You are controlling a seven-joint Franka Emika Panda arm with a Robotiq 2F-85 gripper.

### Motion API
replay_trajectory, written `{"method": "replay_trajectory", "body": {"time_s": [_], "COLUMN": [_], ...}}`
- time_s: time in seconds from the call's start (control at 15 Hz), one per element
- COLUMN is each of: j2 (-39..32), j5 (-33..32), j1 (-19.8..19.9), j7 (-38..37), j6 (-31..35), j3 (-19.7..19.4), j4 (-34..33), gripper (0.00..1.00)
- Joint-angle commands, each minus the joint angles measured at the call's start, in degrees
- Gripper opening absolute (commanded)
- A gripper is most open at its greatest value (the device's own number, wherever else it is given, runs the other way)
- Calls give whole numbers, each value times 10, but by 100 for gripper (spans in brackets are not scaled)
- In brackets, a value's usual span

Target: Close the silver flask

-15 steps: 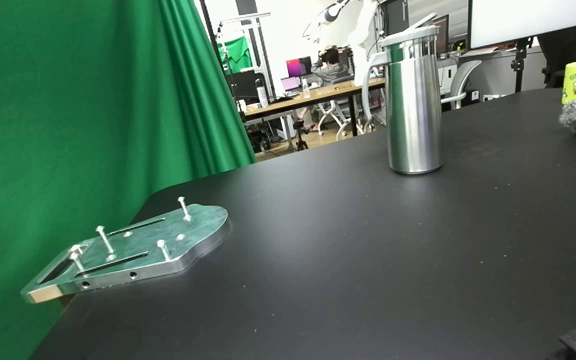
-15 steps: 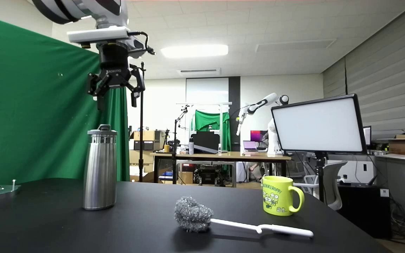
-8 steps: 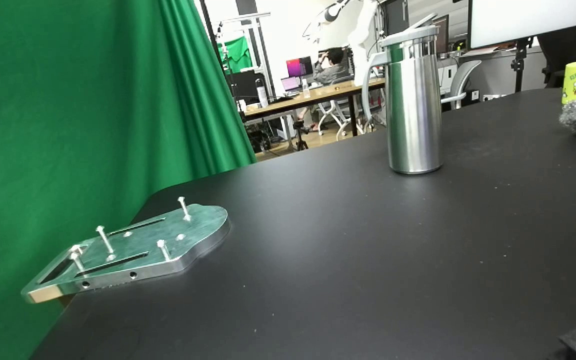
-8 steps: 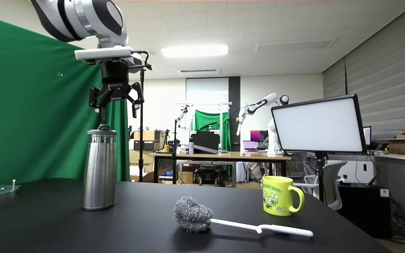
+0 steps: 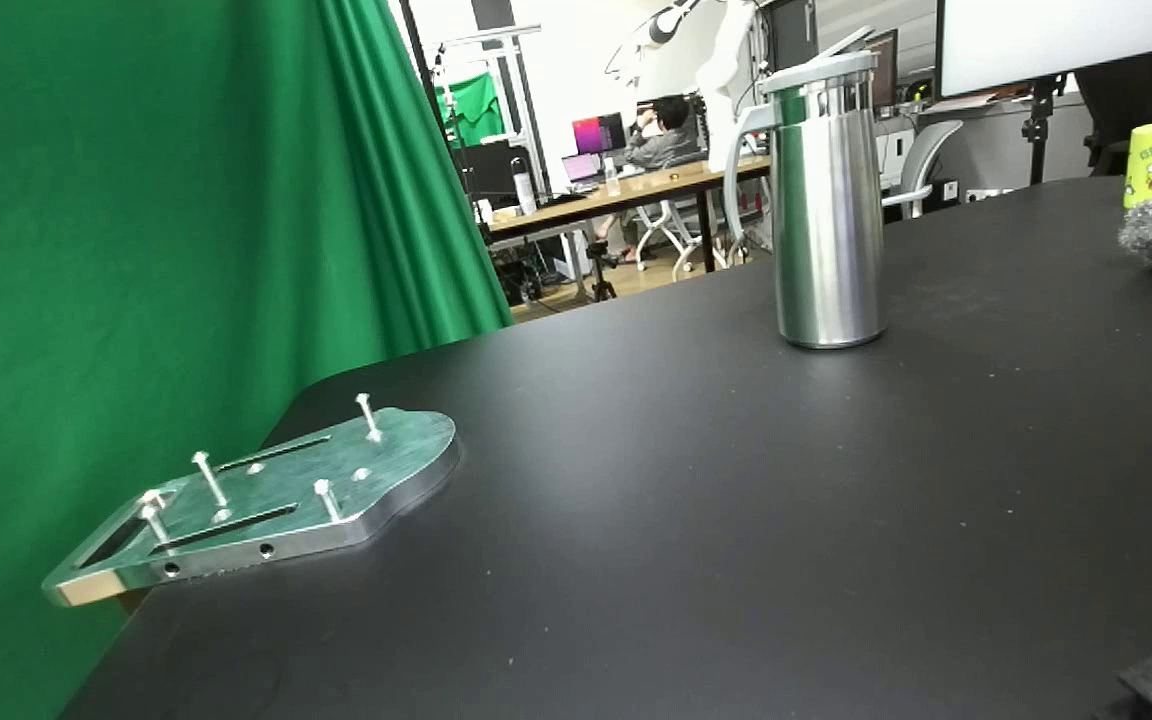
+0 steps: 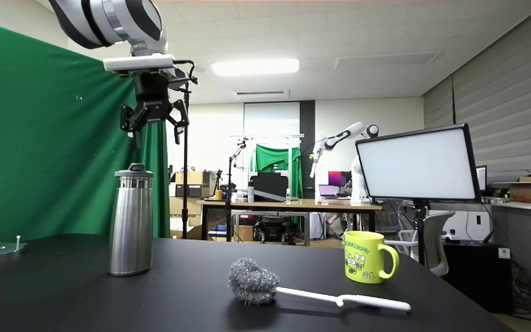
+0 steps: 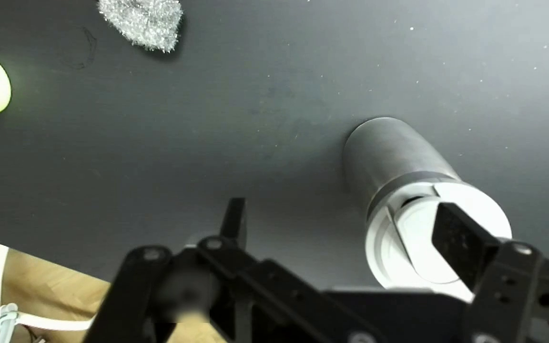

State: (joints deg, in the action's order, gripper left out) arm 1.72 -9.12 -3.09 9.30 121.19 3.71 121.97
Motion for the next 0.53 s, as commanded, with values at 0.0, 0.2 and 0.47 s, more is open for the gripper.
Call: {"method": "replay_trajectory", "body": {"time_s": [0.0, 0.2, 0.47], "j2": [-25, -40, -59], "j5": [-10, -12, -13], "j1": [-2, -2, -1], "j7": [-2, -3, -3], "j6": [-28, -31, -23], "j3": [0, 0, -2], "j4": [-27, -28, -22], "gripper": [100, 100, 100]}}
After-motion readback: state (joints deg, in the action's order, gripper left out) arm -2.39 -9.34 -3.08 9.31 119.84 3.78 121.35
